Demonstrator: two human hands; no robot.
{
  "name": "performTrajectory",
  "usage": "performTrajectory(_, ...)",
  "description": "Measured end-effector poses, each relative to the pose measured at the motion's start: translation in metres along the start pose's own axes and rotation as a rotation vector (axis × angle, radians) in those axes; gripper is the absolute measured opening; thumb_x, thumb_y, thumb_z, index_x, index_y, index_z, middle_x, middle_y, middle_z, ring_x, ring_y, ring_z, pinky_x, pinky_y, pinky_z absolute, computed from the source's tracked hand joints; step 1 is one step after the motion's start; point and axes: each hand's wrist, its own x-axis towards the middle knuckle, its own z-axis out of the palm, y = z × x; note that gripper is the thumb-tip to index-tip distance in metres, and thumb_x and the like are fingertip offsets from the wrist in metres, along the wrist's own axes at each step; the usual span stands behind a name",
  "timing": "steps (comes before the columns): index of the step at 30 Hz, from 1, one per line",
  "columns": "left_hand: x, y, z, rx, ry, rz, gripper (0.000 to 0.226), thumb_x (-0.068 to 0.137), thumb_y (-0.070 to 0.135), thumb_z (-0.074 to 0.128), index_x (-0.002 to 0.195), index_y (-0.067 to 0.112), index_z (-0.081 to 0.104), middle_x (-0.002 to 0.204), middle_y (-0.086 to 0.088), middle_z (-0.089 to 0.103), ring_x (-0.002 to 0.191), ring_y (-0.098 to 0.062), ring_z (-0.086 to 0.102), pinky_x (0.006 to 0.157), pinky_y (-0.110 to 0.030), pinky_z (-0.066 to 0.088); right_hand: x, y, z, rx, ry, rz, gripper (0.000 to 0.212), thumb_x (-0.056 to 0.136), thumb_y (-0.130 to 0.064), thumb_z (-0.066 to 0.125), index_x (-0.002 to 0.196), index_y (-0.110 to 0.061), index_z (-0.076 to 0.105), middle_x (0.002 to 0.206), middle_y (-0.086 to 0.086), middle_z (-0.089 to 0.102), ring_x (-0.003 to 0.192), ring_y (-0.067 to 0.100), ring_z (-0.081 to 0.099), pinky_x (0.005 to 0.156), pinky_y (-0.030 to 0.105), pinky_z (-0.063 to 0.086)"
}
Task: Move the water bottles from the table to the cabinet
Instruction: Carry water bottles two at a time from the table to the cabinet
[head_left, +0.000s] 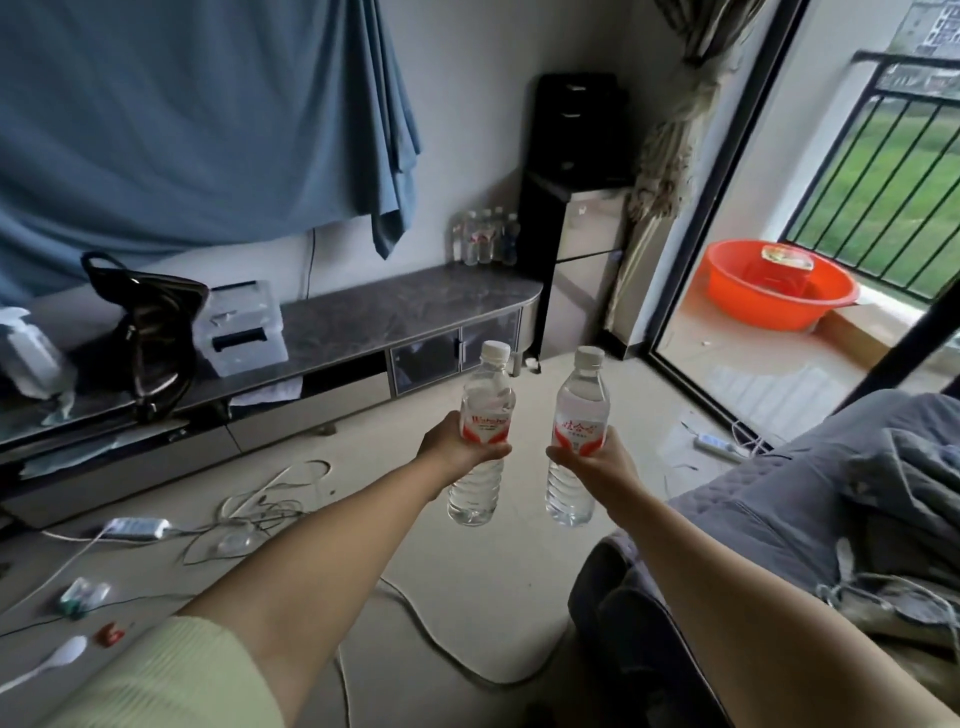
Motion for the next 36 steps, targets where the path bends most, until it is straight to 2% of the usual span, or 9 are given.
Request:
performTrajectory(2,0.029,0.010,0.003,-0.006,0.008,-0.021,0.044,0.064,0.045,0.082,0.100,0.031,0.061,0.100,0.005,0.069,0.091,-0.016,0.064,0.079,-0.027,0.047,0.036,-0.002,-0.009,-0.004,-0.043,0.025,0.048,0.074,-0.025,0.082,0.112,-0.007,0.059,0.098,0.011,0.070,0.090,0.025,0.068,0.081,0.039,0.056)
performTrajectory(5,0.071,0.028,0.008,-0.027,0.042,-0.054,0.043,0.063,0.045,0.083,0.098,0.031,0.061,0.096,0.007,0.069,0.089,-0.014,0.063,0.074,-0.026,0.046,0.089,-0.006,-0.024,-0.016,-0.081,0.038,0.053,0.074,-0.024,0.082,0.116,-0.004,0.057,0.102,0.015,0.069,0.096,0.030,0.066,0.089,0.044,0.055)
performTrajectory(12,0.146,0.046,0.017,-0.064,0.055,-0.110,0.039,0.060,0.046,0.083,0.090,0.033,0.061,0.093,0.010,0.069,0.088,-0.012,0.063,0.074,-0.027,0.047,0.178,-0.015,-0.035,-0.006,-0.085,0.064,0.051,0.074,-0.022,0.082,0.115,-0.004,0.058,0.103,0.015,0.069,0.097,0.032,0.066,0.090,0.045,0.054)
performTrajectory(17,0.208,0.045,0.012,-0.072,0.029,-0.128,0.044,0.059,0.047,0.083,0.095,0.033,0.061,0.095,0.010,0.069,0.089,-0.012,0.063,0.075,-0.028,0.048,0.235,-0.018,-0.021,-0.023,-0.112,0.086,0.053,0.073,-0.024,0.083,0.116,-0.006,0.057,0.105,0.013,0.069,0.099,0.030,0.065,0.093,0.047,0.052)
performTrajectory(23,0.330,0.052,-0.013,-0.089,-0.015,-0.103,0.047,0.061,0.040,0.086,0.101,0.030,0.063,0.100,0.006,0.070,0.095,-0.016,0.064,0.089,-0.034,0.051,0.338,-0.035,-0.001,-0.064,-0.105,0.109,0.057,0.072,-0.024,0.084,0.119,-0.008,0.056,0.107,0.013,0.068,0.100,0.031,0.064,0.094,0.048,0.052)
performTrajectory(27,0.399,0.068,-0.040,-0.137,-0.061,-0.097,0.033,0.066,0.031,0.085,0.088,0.032,0.061,0.094,0.009,0.068,0.090,-0.011,0.063,0.079,-0.027,0.046,0.399,-0.057,0.009,-0.064,-0.058,0.141,0.057,0.071,-0.024,0.084,0.118,-0.011,0.055,0.105,0.010,0.068,0.098,0.028,0.065,0.093,0.047,0.052)
performTrajectory(30,0.449,0.078,-0.064,-0.156,-0.105,-0.084,0.035,0.070,0.024,0.084,0.096,0.027,0.061,0.091,0.010,0.066,0.086,-0.008,0.062,0.077,-0.023,0.044,0.442,-0.075,0.020,-0.037,-0.024,0.143,0.055,0.072,-0.023,0.083,0.117,-0.012,0.055,0.104,0.010,0.068,0.096,0.027,0.065,0.091,0.045,0.053)
performTrajectory(33,0.487,0.083,-0.079,-0.140,-0.089,-0.072,0.034,0.070,0.023,0.084,0.094,0.027,0.061,0.085,0.014,0.065,0.079,-0.003,0.062,0.064,-0.014,0.044,0.476,-0.086,0.030,-0.042,-0.031,0.153,0.053,0.073,-0.020,0.083,0.117,-0.012,0.055,0.103,0.009,0.068,0.096,0.027,0.065,0.090,0.043,0.053)
performTrajectory(36,0.524,0.084,-0.087,-0.115,-0.102,-0.081,0.035,0.065,0.027,0.086,0.090,0.029,0.062,0.090,0.010,0.069,0.088,-0.012,0.066,0.075,-0.023,0.048,0.514,-0.094,0.037,-0.058,-0.038,0.151,0.051,0.073,-0.018,0.083,0.116,-0.013,0.055,0.103,0.009,0.068,0.093,0.024,0.064,0.083,0.036,0.051)
